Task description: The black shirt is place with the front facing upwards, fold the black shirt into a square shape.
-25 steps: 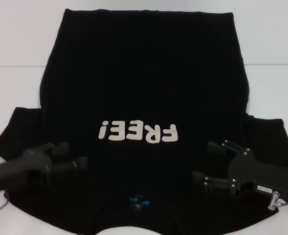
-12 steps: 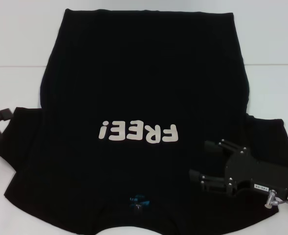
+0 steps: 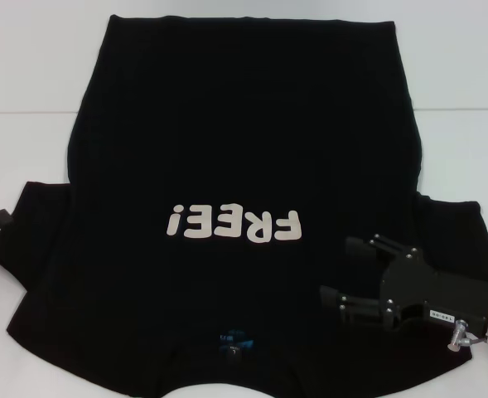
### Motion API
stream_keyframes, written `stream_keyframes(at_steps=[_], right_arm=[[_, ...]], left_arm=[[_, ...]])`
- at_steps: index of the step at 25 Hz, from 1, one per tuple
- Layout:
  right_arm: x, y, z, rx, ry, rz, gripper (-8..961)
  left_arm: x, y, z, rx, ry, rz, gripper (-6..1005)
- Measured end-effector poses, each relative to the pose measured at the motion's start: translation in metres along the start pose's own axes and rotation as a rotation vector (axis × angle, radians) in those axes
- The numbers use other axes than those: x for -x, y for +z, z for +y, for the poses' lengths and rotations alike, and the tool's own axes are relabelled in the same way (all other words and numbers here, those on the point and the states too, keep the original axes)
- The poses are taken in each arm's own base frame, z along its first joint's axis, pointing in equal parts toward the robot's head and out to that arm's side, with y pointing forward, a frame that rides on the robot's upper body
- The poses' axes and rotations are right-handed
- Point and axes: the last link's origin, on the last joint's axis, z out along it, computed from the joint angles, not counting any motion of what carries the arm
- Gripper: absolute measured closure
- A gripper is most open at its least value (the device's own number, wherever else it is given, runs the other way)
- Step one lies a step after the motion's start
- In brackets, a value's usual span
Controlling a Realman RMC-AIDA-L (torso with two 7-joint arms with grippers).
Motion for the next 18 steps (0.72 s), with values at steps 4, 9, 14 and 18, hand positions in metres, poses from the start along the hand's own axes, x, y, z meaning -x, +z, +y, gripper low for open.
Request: stream_keyframes(at_steps=[4, 9, 14, 18], right_arm=[[0.000, 0.000, 0.000, -0.002, 0.000, 0.002, 7], [-0.001, 0.000, 0.001, -0.001, 0.007, 0.002, 7], [-0.002, 0.000, 0.001, -0.003, 0.007, 0.004, 7], [-0.002, 0.000, 0.001, -0.004, 0.008, 0.005, 8]], left_arm=[[-0.001, 0.002, -0.008, -0.043, -0.012, 0.025, 96], [-0.001, 0.006, -0.013, -0.065, -0.028, 0.042, 96], [0.001, 0.013, -0.015, -0.071, -0.040, 0.048, 95], [0.001, 0.015, -0.016, -0.077, -0.040, 0.054, 95]])
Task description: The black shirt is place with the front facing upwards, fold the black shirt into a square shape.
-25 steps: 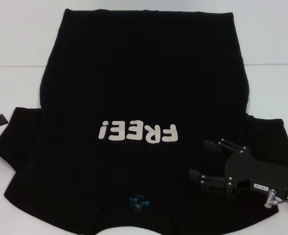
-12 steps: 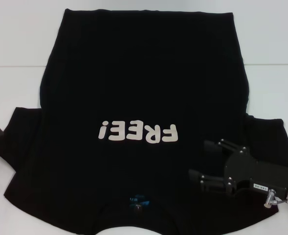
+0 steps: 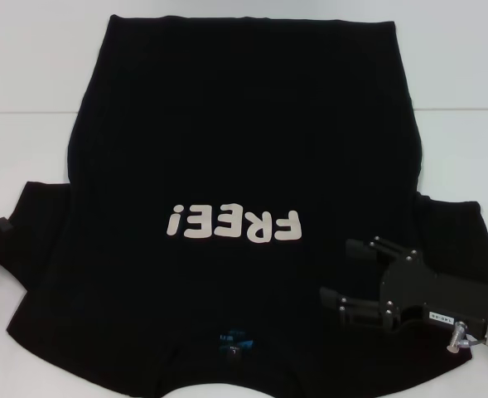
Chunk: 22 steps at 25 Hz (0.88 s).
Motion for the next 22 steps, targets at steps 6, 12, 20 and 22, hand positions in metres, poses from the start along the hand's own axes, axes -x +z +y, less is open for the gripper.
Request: stream_keyframes(at_steps=[6, 12, 20, 22], right_arm=[[0.000, 0.000, 0.000, 0.001, 0.002, -0.001, 8], [0.000, -0.001, 0.002, 0.006, 0.003, -0.005, 8], [-0.001, -0.001, 0.002, 0.006, 0.005, -0.005, 8], [-0.001, -0.002, 0.002, 0.006, 0.006, -0.005, 8]], left_arm=[[-0.001, 0.000, -0.001, -0.008, -0.001, 0.008, 95], [0.001, 0.003, -0.001, -0.009, 0.000, 0.007, 95], [0.002, 0.012, 0.006, 0.005, 0.012, -0.009, 96], [0.003, 0.015, 0.007, 0.008, 0.017, -0.013, 96]])
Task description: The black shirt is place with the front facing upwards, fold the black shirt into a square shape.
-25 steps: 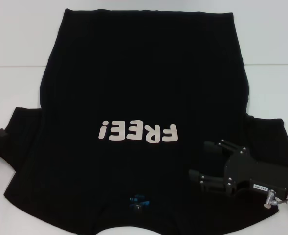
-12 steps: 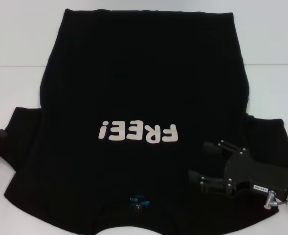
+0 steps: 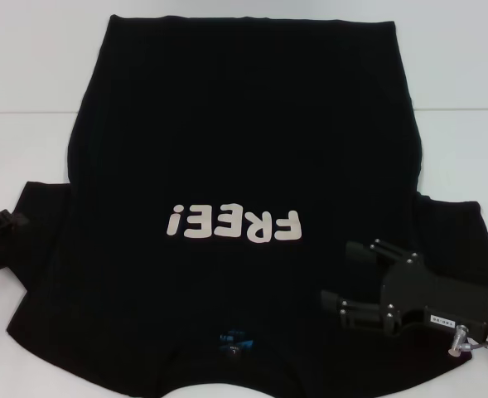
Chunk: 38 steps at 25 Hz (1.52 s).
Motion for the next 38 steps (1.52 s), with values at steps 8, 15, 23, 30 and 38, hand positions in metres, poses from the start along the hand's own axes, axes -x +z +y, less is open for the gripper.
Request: stream_keyframes(at_steps=[8, 15, 23, 30, 38], right_arm=[[0.000, -0.001, 0.002, 0.005, 0.003, -0.007, 8], [0.001, -0.002, 0.002, 0.011, 0.003, -0.013, 8], [0.002, -0.003, 0.003, 0.015, 0.006, -0.026, 8], [0.002, -0.004, 0.003, 0.017, 0.007, -0.029, 8], [0.002, -0.004, 0.003, 0.015, 0.008, -0.031, 7]], left_arm=[[0.000, 0.008, 0.004, -0.016, 0.062, -0.019, 95], [0.000, 0.011, 0.007, -0.019, 0.129, -0.022, 195], [0.000, 0.011, 0.005, -0.027, 0.131, -0.019, 527], [0.001, 0.011, 0.004, -0.030, 0.137, -0.006, 718], [-0.003, 0.007, -0.001, -0.037, 0.139, 0.036, 973]])
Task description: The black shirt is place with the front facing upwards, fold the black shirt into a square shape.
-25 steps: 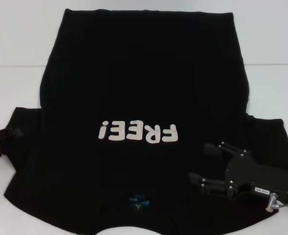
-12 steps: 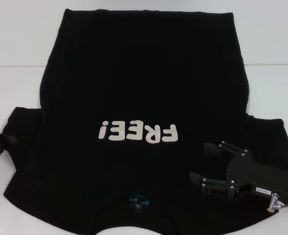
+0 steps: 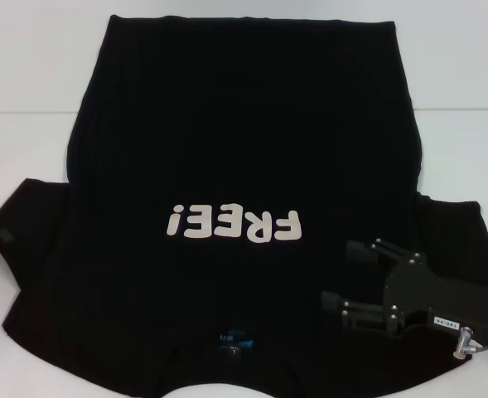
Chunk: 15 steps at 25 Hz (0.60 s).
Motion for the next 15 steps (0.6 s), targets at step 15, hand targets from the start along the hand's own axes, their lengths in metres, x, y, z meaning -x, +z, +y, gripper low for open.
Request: stream_keyframes(at_steps=[15], right_arm=[[0.004, 0.001, -0.003, -0.017, 0.001, -0.022, 8]], left_arm=[[-0.027, -0.021, -0.005, 0.017, 0.019, 0.147, 974]])
